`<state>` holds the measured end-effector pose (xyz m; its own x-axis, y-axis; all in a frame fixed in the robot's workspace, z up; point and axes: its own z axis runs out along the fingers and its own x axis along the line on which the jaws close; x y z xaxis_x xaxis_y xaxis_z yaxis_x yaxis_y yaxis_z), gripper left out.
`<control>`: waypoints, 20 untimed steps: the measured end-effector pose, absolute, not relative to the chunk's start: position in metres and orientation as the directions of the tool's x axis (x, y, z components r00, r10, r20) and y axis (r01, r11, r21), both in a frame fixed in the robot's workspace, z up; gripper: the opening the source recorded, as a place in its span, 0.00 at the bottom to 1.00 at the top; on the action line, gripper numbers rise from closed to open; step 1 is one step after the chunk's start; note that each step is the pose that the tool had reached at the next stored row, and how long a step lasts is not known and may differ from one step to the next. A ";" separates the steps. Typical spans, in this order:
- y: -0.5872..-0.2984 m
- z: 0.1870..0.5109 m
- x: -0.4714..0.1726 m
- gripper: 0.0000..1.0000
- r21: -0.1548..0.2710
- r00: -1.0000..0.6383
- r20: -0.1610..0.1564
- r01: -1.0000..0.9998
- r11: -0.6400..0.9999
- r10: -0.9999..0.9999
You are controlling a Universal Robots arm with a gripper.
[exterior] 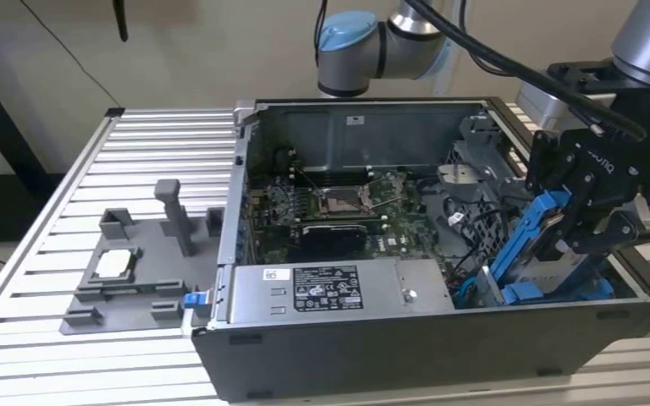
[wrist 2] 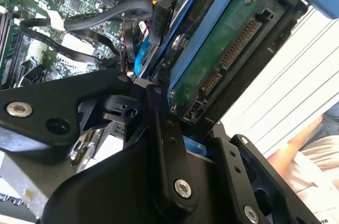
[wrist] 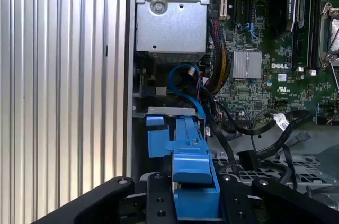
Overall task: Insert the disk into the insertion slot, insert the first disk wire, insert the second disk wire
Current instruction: 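Insert the disk into the insertion slot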
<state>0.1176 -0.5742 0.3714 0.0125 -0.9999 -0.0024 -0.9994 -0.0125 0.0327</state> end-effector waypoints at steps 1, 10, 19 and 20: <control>-0.574 0.371 0.118 0.32 0.033 0.012 -0.006 -0.999 -0.012 -1.000; -0.574 0.373 0.118 0.40 0.032 0.012 -0.021 -0.999 -0.013 -1.000; -0.573 0.392 0.117 0.40 0.001 0.013 -0.022 -1.000 -0.013 -1.000; -0.572 0.392 0.117 0.40 -0.017 0.013 -0.022 -1.000 -0.013 -1.000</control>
<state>0.1168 -0.5724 0.3919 0.0132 -0.9997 -0.0225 -0.9998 -0.0129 -0.0175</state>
